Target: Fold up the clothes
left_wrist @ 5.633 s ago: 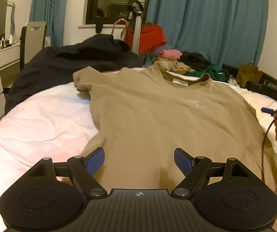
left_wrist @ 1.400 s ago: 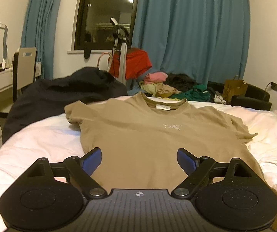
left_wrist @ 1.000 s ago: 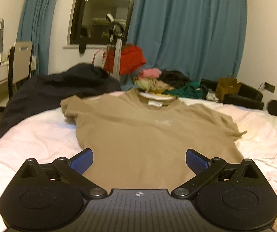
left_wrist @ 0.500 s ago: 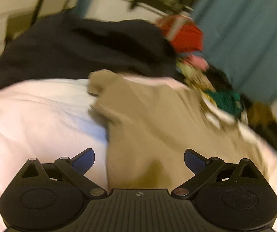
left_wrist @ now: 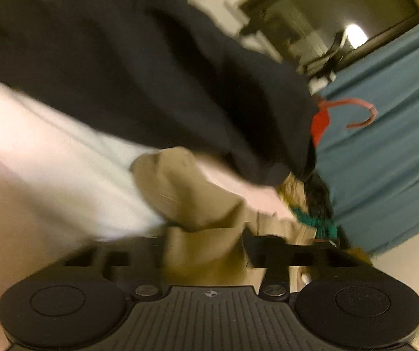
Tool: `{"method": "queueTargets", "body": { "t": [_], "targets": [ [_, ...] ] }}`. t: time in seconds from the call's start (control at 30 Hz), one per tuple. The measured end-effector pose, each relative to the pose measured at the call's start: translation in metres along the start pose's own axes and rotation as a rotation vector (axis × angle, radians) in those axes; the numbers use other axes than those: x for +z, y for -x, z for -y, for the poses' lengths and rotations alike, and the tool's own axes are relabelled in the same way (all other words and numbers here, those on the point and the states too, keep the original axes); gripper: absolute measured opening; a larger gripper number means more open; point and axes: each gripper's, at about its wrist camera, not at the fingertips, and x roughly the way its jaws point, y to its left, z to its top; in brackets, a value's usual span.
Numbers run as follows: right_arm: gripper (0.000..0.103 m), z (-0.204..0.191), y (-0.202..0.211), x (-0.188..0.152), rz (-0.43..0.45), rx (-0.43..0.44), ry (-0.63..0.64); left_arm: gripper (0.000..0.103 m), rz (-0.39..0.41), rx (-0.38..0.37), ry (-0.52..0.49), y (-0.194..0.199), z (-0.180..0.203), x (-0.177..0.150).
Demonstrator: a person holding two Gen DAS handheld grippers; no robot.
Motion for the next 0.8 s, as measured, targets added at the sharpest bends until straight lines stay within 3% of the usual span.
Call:
{"method": "queueTargets", "body": {
  "t": [0.07, 0.2, 0.3, 0.37, 0.43, 0.6, 0.7, 0.8],
  "targets": [
    [0.103, -0.004, 0.001, -0.001, 0.005, -0.004, 0.028, 0.018, -0.023, 0.049, -0.060, 0.007, -0.001, 0.009],
    [0.103, -0.007, 0.004, 0.000, 0.010, -0.010, 0.029, 0.012, 0.072, 0.097, -0.083, 0.047, -0.011, 0.034],
    [0.103, -0.006, 0.009, 0.001, 0.015, -0.014, 0.008, 0.015, 0.188, 0.145, -0.042, 0.084, -0.028, 0.058],
    [0.103, -0.006, 0.013, 0.002, 0.020, -0.015, 0.002, 0.018, 0.193, 0.190, -0.008, 0.100, -0.044, 0.067],
    [0.103, -0.007, 0.017, 0.003, 0.024, -0.014, 0.002, 0.027, 0.154, 0.185, 0.042, 0.106, -0.056, 0.065],
    [0.103, -0.010, 0.020, 0.000, 0.016, -0.013, 0.010, 0.074, 0.030, 0.048, 0.150, 0.103, -0.062, 0.028],
    [0.103, -0.012, 0.019, -0.001, 0.008, -0.011, 0.018, 0.087, -0.048, -0.041, 0.192, 0.084, -0.052, 0.002],
    [0.103, -0.013, 0.018, -0.001, 0.000, -0.011, 0.016, 0.086, -0.081, -0.036, 0.183, 0.056, -0.033, -0.017]
  ]
}}
